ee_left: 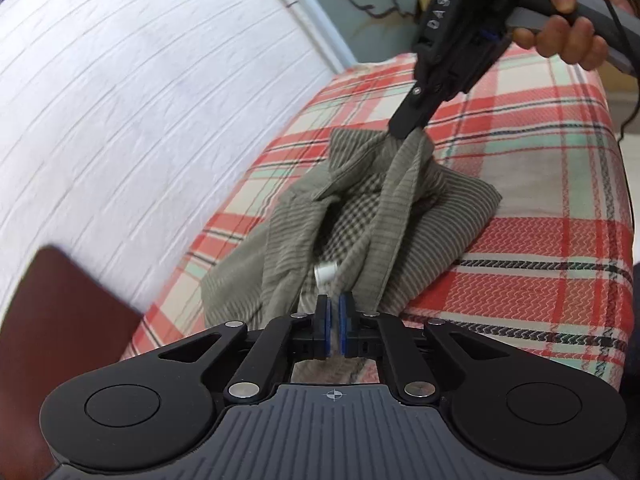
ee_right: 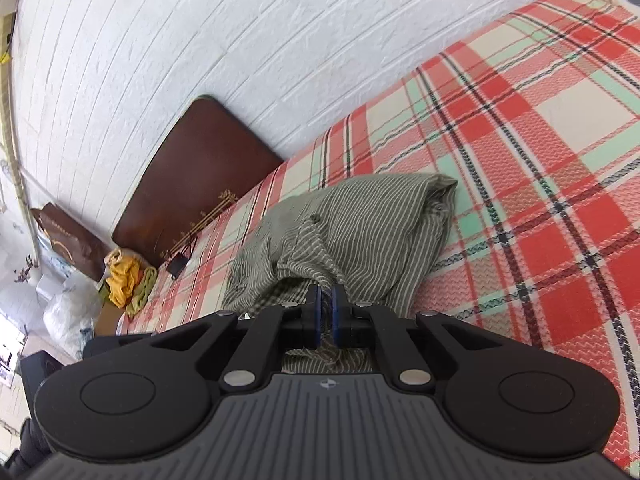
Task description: Fold clothes
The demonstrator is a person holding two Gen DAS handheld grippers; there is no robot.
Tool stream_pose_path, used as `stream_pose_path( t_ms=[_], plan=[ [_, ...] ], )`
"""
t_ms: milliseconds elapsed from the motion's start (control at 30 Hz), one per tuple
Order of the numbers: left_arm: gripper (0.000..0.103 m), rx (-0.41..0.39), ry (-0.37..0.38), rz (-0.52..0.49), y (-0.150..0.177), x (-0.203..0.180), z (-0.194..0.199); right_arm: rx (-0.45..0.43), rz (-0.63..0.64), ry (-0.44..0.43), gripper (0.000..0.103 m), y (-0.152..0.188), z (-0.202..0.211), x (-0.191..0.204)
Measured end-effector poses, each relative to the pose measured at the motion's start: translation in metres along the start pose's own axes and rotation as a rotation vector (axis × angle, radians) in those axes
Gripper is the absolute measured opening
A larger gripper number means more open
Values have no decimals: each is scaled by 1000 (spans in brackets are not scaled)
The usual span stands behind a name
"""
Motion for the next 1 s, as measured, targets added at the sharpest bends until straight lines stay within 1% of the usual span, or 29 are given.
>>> stream_pose_path(
  t_ms=[67, 133, 200, 233, 300, 333, 367, 400, 467, 533, 600, 700, 733, 833, 900, 933, 967, 1000],
  plan=[
    [0, 22, 12, 46, 10, 3, -1, -1, -17, 2, 5, 0, 1, -5],
    [0, 36, 33, 73, 16, -2, -1, 22, -21, -11, 5, 3, -2, -6],
    [0, 27, 44, 81, 15, -10, 5, 49, -24, -34, 6, 8, -6, -4],
    [7, 16, 46, 72, 12, -15, 8, 49, -17, -34, 6, 9, -6, -2],
    [25, -15, 44, 33, 4, -23, 15, 48, -3, -35, 7, 10, -6, 3],
    [28, -30, 43, 14, 0, -27, 18, 48, -2, -40, 7, 9, -6, 5],
    [35, -43, 45, 2, -4, -31, 20, 47, -1, -43, 8, 9, -5, 6],
    [45, -53, 52, -1, -8, -35, 19, 45, 1, -42, 8, 8, -4, 7],
    [55, -74, 65, -6, -16, -44, 19, 44, 4, -43, 8, 8, -3, 9],
    [55, -95, 78, -12, -25, -52, 18, 45, 2, -47, 8, 9, -3, 10],
    [59, -116, 91, -17, -33, -60, 18, 50, 8, -51, 8, 10, -4, 13],
    [59, -147, 110, -25, -45, -73, 18, 57, 15, -60, 9, 12, -5, 16],
    [59, -158, 124, -10, -49, -75, 18, 59, 17, -64, 9, 13, -6, 17],
    [60, -171, 206, 107, -54, -74, 12, 62, 25, -73, 9, 16, -8, 18],
    [60, -165, 262, 187, -55, -73, 6, 62, 27, -77, 12, 18, -8, 19],
    [60, -162, 290, 227, -55, -73, 3, 60, 28, -77, 15, 20, -7, 18],
    [56, -159, 318, 267, -56, -73, 0, 58, 28, -78, 23, 21, -7, 18],
    [49, -154, 335, 297, -55, -73, -3, 56, 29, -78, 31, 23, -6, 18]
  ],
)
Point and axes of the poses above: each gripper's, at about its wrist camera, not at the fingertips, and z roughly against the way its jaws point, x to its left, y to its underside, the point moved 10 cm from there along -z, roughly the way its jaws point, and after that the axes turned 15 degrees about x, right-handed, at the moved point
